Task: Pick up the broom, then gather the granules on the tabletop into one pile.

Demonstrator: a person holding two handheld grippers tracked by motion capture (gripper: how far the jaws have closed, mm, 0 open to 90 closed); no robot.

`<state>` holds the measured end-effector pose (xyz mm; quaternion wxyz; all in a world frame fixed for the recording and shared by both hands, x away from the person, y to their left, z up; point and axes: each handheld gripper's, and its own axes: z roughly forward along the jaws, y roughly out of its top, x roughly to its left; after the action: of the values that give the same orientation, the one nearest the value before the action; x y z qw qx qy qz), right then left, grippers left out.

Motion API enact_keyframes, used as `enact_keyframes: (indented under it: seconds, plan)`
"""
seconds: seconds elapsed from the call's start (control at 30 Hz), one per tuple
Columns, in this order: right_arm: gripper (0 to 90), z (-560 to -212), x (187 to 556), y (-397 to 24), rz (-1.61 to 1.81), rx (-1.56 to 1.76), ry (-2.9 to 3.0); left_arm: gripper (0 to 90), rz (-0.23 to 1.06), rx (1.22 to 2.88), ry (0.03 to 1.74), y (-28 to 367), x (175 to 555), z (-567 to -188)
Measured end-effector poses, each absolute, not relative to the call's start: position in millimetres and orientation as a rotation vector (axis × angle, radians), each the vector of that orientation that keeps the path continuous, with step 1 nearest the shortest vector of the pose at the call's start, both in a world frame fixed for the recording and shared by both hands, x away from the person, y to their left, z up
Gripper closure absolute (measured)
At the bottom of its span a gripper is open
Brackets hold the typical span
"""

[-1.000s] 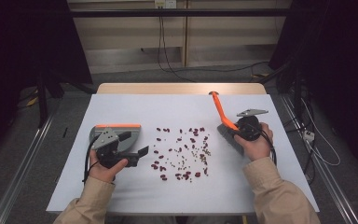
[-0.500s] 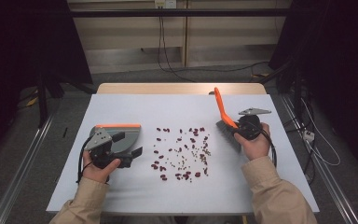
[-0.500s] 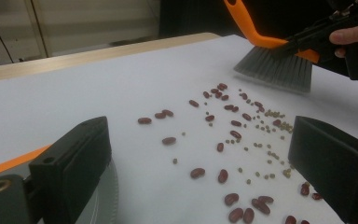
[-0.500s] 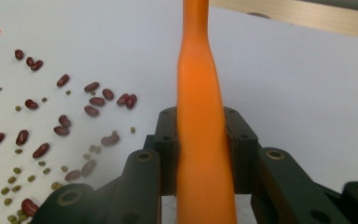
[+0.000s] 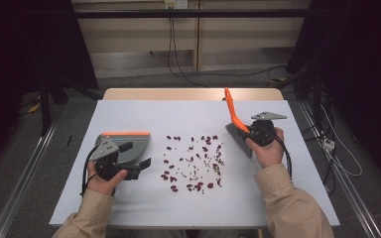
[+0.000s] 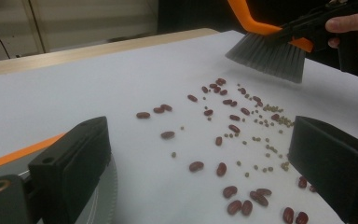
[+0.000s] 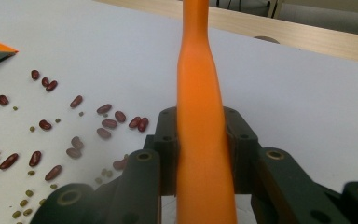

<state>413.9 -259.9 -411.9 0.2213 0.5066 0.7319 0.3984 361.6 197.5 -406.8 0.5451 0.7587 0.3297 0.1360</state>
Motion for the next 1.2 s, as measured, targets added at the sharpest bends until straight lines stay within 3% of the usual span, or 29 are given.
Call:
enact_keyframes:
  seconds: [1.2]
  plan:
    - [71.4, -413, 439, -250, 1.089, 1.334, 1.987, 5.5, 0.315, 1.805, 0.788, 202, 362, -408]
